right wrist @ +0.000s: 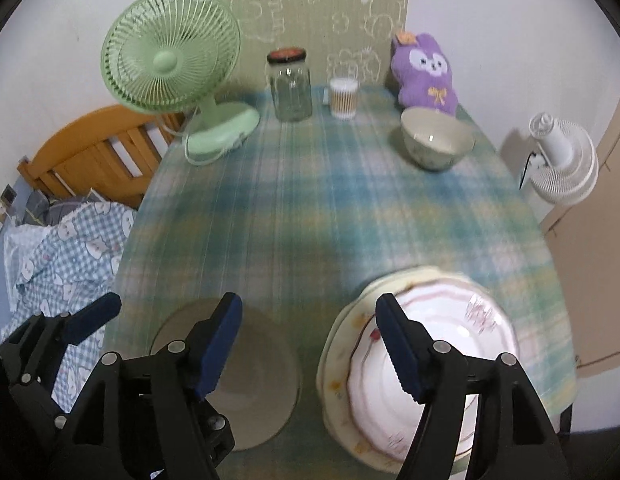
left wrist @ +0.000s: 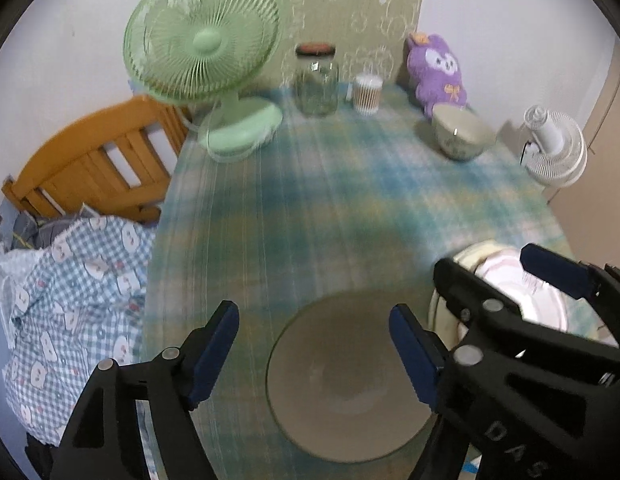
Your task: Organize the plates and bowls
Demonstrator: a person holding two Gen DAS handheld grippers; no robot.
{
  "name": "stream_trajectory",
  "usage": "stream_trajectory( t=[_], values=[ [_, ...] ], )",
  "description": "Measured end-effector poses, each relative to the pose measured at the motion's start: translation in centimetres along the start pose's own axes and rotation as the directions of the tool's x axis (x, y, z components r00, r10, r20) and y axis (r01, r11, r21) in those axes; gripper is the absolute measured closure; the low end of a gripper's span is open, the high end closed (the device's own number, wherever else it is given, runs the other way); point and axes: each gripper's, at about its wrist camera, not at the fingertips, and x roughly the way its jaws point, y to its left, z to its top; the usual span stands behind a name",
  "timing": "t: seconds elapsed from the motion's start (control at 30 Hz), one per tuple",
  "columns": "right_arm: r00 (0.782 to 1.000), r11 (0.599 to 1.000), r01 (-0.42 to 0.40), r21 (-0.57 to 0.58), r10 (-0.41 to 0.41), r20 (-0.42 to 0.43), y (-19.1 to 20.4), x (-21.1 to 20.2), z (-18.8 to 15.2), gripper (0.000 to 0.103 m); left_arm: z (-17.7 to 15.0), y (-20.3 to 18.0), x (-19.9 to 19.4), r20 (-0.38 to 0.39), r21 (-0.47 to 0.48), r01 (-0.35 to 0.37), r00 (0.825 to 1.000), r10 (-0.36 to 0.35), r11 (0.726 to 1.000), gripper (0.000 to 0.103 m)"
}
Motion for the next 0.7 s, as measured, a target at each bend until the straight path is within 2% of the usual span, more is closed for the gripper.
stream_trajectory(
  t=[0.37,0.7],
  values=[
    [0.995,1.0,-0.011,0.008,0.01,0.097,-4.6,-1.4,6.3,0.03,6.6,-4.2,-0.7,0.101,-0.018,-0.014,0.995,0.016,1.0,0.023],
    [0.992,1.0,-0.015,-0.024,0.018,0.127,-10.5,0.1,11.8,0.03,12.3,-9.3,1.3,0.133,-0.061,-0.026,0.99,0.034,0.998,0.023]
  ],
)
